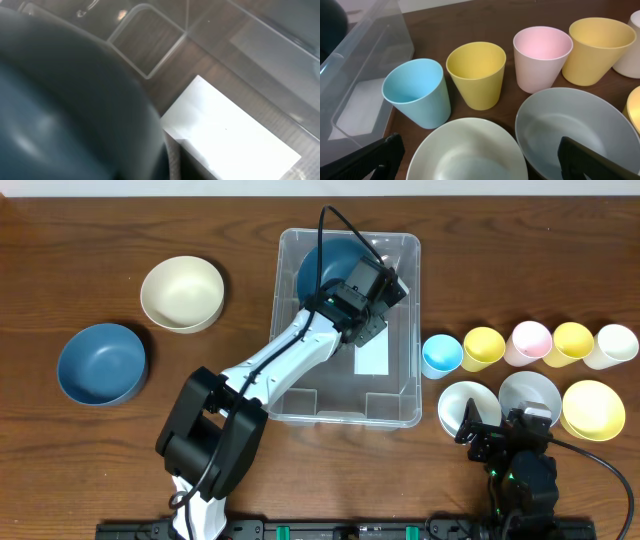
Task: Pack container
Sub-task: 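Carry the blue bowl into the container and release it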
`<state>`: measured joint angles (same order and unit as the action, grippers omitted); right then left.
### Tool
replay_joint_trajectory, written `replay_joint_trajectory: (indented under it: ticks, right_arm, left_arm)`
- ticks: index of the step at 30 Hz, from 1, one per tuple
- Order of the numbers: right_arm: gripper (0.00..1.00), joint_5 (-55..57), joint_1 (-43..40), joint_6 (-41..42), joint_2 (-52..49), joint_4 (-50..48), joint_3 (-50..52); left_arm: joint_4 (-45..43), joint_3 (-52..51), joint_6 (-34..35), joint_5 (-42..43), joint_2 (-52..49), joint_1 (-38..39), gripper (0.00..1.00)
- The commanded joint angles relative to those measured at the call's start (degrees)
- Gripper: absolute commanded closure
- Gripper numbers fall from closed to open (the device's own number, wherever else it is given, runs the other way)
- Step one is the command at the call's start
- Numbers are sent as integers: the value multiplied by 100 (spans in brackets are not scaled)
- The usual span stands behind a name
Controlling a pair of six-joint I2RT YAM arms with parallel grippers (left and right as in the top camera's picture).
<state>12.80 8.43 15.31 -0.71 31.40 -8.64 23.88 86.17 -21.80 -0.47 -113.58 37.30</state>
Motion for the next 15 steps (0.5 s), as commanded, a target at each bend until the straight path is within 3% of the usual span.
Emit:
replay_joint_trajectory:
  ticks: [1, 3, 8, 10, 13, 15]
  right_arm:
    - [1, 24, -44, -15, 39, -15, 13]
    - [1, 24, -44, -15, 39, -15, 13]
    - [1, 24, -44, -13, 39, -15, 13]
    - [1, 24, -44, -13, 39, -15, 13]
    - [1, 24, -44, -13, 39, -15, 13]
    - [1, 24, -44, -15, 39, -15, 13]
  left_arm:
    - [-17, 195, -90, -280, 13, -55, 52]
    - [-2, 195, -87, -463, 55, -52, 33]
    - [208, 195, -59, -673, 494, -52, 29]
    - [398, 199, 68, -675, 839, -52, 23]
    - [874, 212, 555, -693, 1648, -87, 11]
    - [1292, 214, 999, -909, 2282, -186, 11]
